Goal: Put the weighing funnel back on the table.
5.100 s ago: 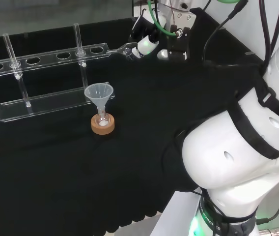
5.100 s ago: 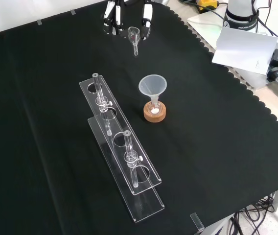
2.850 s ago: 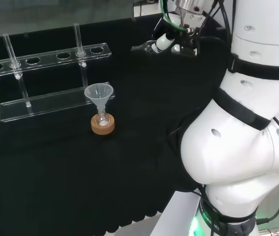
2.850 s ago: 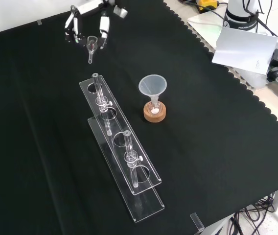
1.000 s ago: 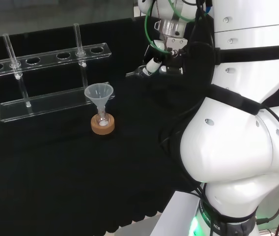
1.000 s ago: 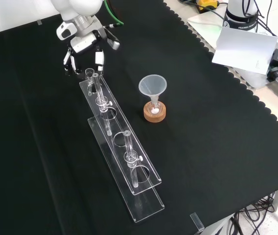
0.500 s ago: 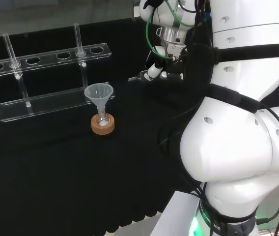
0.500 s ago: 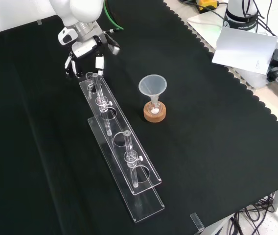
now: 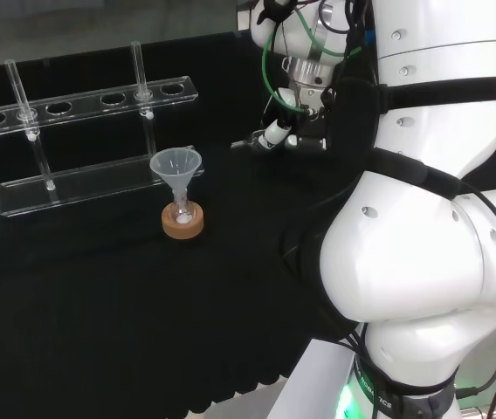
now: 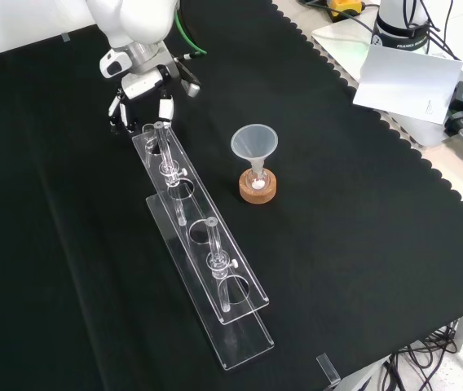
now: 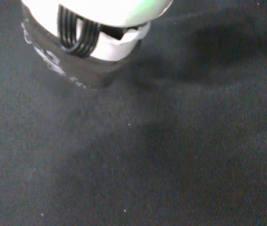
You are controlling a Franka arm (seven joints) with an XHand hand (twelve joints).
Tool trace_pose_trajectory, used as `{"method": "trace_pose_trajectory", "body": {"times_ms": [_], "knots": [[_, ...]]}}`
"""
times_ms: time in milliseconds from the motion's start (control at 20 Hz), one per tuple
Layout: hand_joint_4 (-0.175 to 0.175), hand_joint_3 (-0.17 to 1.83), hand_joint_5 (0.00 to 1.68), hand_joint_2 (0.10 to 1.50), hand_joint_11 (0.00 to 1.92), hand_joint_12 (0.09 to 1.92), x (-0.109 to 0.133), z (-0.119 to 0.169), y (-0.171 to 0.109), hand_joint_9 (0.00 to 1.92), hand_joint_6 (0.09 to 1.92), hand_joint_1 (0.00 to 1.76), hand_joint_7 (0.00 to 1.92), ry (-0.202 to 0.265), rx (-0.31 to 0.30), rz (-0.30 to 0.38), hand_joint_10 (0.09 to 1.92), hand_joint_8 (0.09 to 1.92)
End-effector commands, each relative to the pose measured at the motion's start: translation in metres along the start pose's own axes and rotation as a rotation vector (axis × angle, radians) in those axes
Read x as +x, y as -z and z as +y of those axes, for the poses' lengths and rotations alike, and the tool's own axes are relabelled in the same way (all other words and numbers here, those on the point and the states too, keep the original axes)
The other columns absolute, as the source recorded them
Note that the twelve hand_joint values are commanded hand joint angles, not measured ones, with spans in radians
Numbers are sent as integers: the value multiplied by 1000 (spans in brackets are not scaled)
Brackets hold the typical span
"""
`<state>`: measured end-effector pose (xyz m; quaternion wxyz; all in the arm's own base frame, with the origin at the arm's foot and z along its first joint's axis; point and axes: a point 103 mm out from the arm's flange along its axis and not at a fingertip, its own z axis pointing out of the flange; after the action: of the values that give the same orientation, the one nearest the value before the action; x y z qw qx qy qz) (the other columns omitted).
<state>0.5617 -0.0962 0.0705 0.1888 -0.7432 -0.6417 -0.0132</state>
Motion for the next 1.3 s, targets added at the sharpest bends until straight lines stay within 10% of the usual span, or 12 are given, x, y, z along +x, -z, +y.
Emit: {"method": "trace_pose_trajectory", "body": {"times_ms": [50,1300], "knots": [[175,541,1412,672,868,985,-2,1,-2,987,360,1147,547,0,2,-6,274,686],[175,361,1353,783,863,999,-5,4,-8,978,410,1130,528,9,22,-40,293,700]]}}
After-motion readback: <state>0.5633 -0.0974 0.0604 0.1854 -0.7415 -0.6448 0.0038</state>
